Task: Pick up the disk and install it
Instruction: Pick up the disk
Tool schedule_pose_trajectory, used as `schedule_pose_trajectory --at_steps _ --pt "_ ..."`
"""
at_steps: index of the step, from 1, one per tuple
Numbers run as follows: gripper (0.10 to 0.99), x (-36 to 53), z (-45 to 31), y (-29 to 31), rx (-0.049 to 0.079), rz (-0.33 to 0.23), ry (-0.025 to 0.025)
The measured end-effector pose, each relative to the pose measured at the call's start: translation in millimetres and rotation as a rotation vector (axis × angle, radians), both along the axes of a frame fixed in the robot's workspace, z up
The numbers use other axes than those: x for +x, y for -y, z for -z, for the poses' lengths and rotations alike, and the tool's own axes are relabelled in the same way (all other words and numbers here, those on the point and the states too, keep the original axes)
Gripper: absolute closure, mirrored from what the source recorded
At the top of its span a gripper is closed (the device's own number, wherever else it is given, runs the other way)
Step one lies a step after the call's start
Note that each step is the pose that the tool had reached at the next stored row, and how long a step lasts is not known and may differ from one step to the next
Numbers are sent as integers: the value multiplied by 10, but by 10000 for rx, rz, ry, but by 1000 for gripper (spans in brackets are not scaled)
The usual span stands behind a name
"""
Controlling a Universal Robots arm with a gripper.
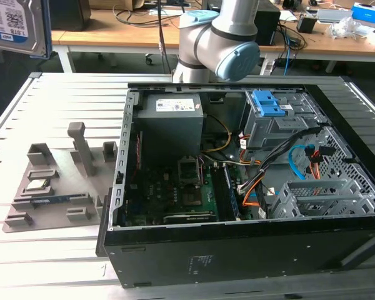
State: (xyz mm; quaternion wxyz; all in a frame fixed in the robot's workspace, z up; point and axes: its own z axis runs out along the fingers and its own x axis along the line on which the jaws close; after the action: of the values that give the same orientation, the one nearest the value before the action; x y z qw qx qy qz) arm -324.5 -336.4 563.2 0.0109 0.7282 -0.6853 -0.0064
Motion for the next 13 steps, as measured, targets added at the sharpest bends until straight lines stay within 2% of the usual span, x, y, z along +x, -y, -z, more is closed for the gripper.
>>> schedule_pose_trajectory --at_steps 3,6,13 --pt "718 170 0 -3 0 0 -1" --pt "718 397 0 -5 0 -1 -1" --pt "718 785 -1 -9 -1 -1 -3"
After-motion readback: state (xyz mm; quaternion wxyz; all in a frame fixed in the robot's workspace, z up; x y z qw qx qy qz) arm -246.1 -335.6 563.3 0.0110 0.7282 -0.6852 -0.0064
